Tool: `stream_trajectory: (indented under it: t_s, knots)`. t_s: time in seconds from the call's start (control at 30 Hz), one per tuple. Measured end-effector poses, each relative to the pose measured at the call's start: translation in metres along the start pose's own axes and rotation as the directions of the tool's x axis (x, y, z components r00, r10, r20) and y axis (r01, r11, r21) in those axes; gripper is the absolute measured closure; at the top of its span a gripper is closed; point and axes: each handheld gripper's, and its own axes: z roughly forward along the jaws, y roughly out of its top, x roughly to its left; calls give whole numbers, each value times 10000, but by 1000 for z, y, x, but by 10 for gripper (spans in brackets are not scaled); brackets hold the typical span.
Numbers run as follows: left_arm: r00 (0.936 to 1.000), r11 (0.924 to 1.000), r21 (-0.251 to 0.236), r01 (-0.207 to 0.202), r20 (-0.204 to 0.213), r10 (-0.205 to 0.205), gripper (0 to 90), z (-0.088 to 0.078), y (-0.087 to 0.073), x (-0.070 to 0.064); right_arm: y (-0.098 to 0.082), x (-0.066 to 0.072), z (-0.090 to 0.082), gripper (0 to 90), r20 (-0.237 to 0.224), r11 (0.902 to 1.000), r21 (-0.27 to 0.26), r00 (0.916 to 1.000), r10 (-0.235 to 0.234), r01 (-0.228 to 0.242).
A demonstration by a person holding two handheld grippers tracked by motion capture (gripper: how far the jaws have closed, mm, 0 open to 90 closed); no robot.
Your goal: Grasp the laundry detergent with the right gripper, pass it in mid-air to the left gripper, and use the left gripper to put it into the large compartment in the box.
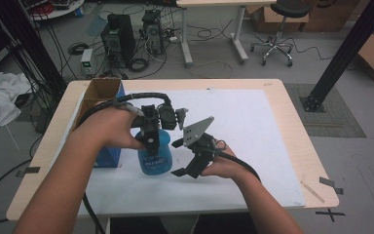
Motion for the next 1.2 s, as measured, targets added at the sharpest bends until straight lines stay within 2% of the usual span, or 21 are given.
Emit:
stream_trajectory:
  t_s: [0.17, 0.27, 0.33, 0.4, 0.43, 0.47, 0.53, 0.6, 0.77, 0.8, 0.87, 0.9, 0.93, 1.0, 1.03, 1.07, 1.1, 1.13, 1.17, 1.2]
  knots:
    - [9963, 9963, 4, 856, 72, -856, 390, -7, -3, 8, 4, -3, -14, 12, 83, 9968, 798, 10000, -22, 15]
    - [9921, 9921, 46, 1252, 71, -1252, 390, -12, -4, 11, 6, -4, -22, 0, 162, 9906, 1367, 9998, -126, 103]
    - [9878, 9879, 46, 1549, 131, -1549, 390, -16, -6, 14, 8, -4, -28, 0, 195, 9825, 1853, 9996, -216, 177]
    - [9829, 9831, 24, 1833, 197, -1833, 390, -20, -8, 18, 10, -4, -33, 0, 96, 9727, 2310, 9996, -268, 238]
    - [9782, 9785, 16, 2065, 222, -2064, 390, -23, -10, 20, 10, -4, -34, 0, 98, 9674, 2516, 9995, -311, 276]
    - [9748, 9750, -6, 2221, 221, -2220, 390, -26, -12, 22, 11, -4, -37, 0, 59, 9571, 2885, 9995, -311, 281]
    - [9655, 9658, -27, 2594, 253, -2592, 390, -32, -16, 26, 11, -4, -41, 0, -97, 9457, 3234, 9995, -309, 324]
    - [9532, 9535, -72, 3014, 262, -3011, 390, -39, -20, 32, 10, -4, -45, 0, -170, 9269, 3725, 9990, -424, 457]
    - [9094, 9092, -229, 4158, 139, -4156, 390, -59, -32, 43, 8, -5, -55, 0, -386, 8796, 4735, 9987, -320, 465]
    - [9039, 9037, -208, 4277, 142, -4275, 390, -61, -34, 45, 8, -5, -56, 0, -455, 8701, 4901, 9983, -353, 531]
    - [8842, 8841, -136, 4670, 110, -4669, 390, -68, -37, 48, 8, -4, -58, 0, -577, 8496, 5237, 9976, -373, 621]
    - [8720, 8720, -91, 4894, 99, -4893, 390, -71, -39, 50, 9, -4, -59, 0, -637, 8405, 5372, 9970, -431, 706]
    - [8648, 8649, 1, 5020, 89, -5020, 390, -74, -40, 51, 10, -5, -61, 0, -697, 8324, 5487, 9965, -472, 778]
    - [8461, 8460, 94, 5330, 17, -5331, 390, -80, -43, 53, 11, -5, -64, 0, -732, 8190, 5676, 9960, -520, 844]
    - [8261, 8260, 129, 5635, 7, -5635, 390, -86, -47, 54, 12, -6, -66, 0, -698, 8134, 5749, 9958, -599, 892]
    - [8150, 8149, 121, 5794, 27, -5795, 390, -89, -49, 55, 13, -7, -69, 0, -755, 8080, 5820, 9954, -591, 921]
    - [7962, 7962, 42, 6050, 64, -6050, 390, -93, -53, 57, 14, -7, -71, 0, -765, 8045, 5861, 9951, -632, 962]
    - [7826, 7827, 20, 6224, 101, -6224, 390, -96, -56, 58, 15, -7, -72, 0, -811, 7968, 5962, 9948, -619, 982]
    - [7656, 7656, 1, 6433, 109, -6432, 390, -103, -62, 60, 15, -7, -73, 0, -877, 7884, 6065, 9942, -617, 1025]
    - [7534, 7534, -54, 6575, 122, -6574, 390, -108, -66, 61, 15, -7, -74, 0, -973, 7739, 6237, 9933, -620, 1094]
